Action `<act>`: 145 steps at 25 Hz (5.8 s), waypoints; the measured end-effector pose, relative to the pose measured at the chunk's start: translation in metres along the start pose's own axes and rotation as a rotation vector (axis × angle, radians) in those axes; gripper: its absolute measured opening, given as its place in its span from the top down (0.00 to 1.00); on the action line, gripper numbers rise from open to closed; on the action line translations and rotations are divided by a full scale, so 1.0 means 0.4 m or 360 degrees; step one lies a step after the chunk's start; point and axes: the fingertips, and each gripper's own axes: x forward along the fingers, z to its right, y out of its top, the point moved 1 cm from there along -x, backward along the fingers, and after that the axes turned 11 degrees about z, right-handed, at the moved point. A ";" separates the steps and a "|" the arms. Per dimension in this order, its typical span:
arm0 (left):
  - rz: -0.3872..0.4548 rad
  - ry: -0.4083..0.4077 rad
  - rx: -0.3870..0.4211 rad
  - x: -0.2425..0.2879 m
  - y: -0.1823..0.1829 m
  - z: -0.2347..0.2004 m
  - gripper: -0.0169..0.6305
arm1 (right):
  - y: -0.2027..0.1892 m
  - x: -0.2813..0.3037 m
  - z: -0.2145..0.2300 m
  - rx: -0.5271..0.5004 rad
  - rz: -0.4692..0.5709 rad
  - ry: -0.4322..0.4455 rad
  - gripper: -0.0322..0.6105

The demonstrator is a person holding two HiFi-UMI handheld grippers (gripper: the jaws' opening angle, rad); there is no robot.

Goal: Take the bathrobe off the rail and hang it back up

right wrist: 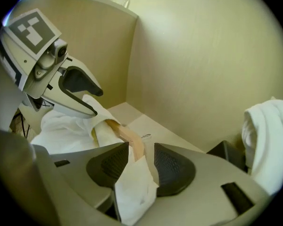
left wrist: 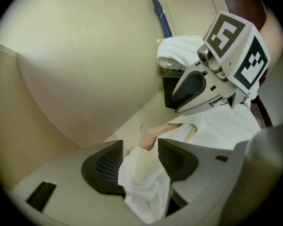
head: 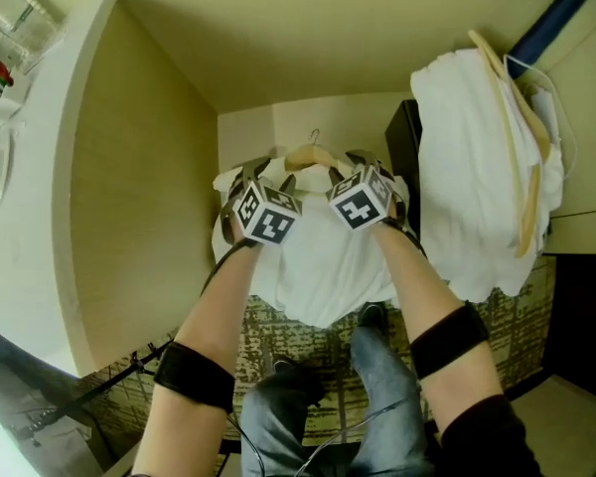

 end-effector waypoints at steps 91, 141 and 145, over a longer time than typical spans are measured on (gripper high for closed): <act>0.0497 0.0168 -0.0471 -0.889 0.840 -0.060 0.77 | 0.643 -1.067 0.294 0.0345 0.0657 -0.0064 0.92; -0.0567 -0.0891 -0.0001 0.315 -0.146 0.012 0.54 | -0.176 0.266 0.005 0.0216 -0.0766 0.0731 0.45; -0.0653 -0.0894 -0.0013 0.329 -0.178 0.009 0.55 | -0.201 0.287 -0.007 0.0265 -0.0813 0.0769 0.46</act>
